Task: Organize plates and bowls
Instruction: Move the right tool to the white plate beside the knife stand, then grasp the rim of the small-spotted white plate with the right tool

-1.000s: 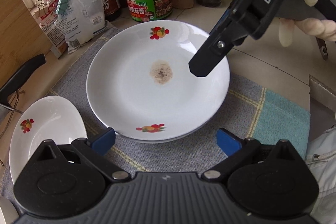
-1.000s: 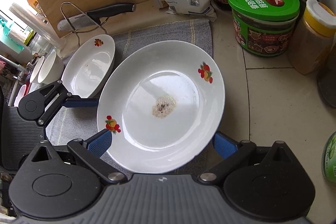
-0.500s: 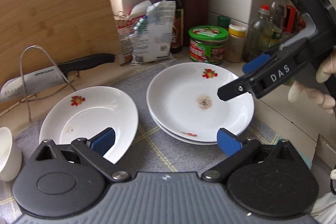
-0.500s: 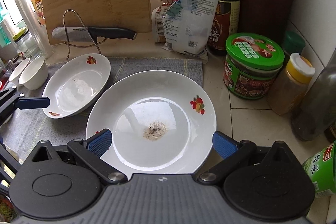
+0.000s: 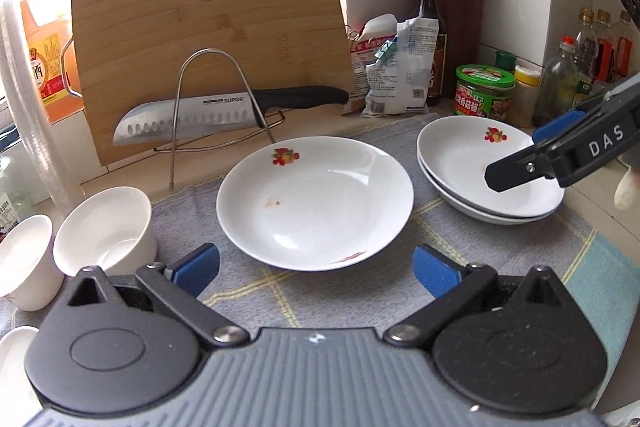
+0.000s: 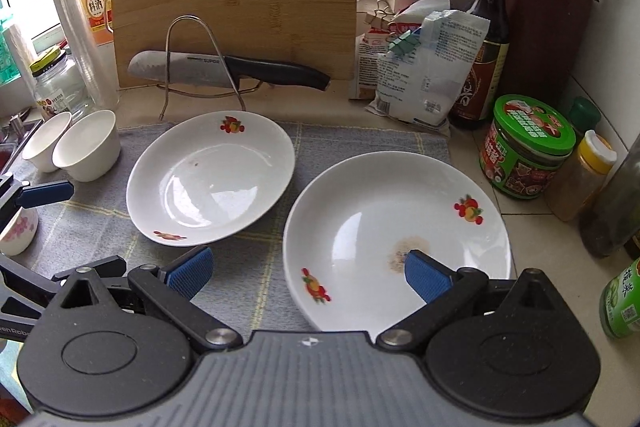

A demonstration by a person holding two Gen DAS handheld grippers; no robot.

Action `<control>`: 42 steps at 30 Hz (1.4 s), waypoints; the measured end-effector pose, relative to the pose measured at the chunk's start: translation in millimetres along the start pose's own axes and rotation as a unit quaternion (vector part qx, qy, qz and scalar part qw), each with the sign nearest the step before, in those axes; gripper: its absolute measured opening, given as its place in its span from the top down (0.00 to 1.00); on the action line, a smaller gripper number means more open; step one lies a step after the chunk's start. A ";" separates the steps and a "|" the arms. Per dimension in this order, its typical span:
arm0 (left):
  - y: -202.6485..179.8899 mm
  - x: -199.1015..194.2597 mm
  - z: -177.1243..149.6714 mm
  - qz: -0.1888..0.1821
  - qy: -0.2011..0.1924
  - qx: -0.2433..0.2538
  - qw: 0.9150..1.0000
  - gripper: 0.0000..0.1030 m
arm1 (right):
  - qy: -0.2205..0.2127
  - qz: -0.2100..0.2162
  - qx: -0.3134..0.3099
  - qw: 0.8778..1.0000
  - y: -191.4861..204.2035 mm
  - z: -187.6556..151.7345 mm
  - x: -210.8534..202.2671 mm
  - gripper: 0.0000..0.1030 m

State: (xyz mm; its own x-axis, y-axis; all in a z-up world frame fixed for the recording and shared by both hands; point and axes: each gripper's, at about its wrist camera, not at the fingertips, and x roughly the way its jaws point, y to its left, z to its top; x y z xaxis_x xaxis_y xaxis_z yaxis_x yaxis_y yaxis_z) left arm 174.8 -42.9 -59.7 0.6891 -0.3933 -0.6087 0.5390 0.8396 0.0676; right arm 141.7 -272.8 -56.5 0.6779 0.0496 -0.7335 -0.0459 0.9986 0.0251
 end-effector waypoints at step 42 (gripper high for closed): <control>11.2 59.8 -20.1 0.016 0.060 -0.011 0.998 0.01 | 0.071 0.079 -0.113 0.988 39.7 71.9 110.9 0.00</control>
State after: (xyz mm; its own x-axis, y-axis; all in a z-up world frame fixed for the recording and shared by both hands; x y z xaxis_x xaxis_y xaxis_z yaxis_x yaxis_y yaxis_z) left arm 212.2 -49.5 -111.2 0.6421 -0.3205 -0.6964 0.5069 0.8590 0.0721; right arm 267.8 -226.5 -88.1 0.5396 0.1863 -0.8210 -0.3174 0.9483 0.0066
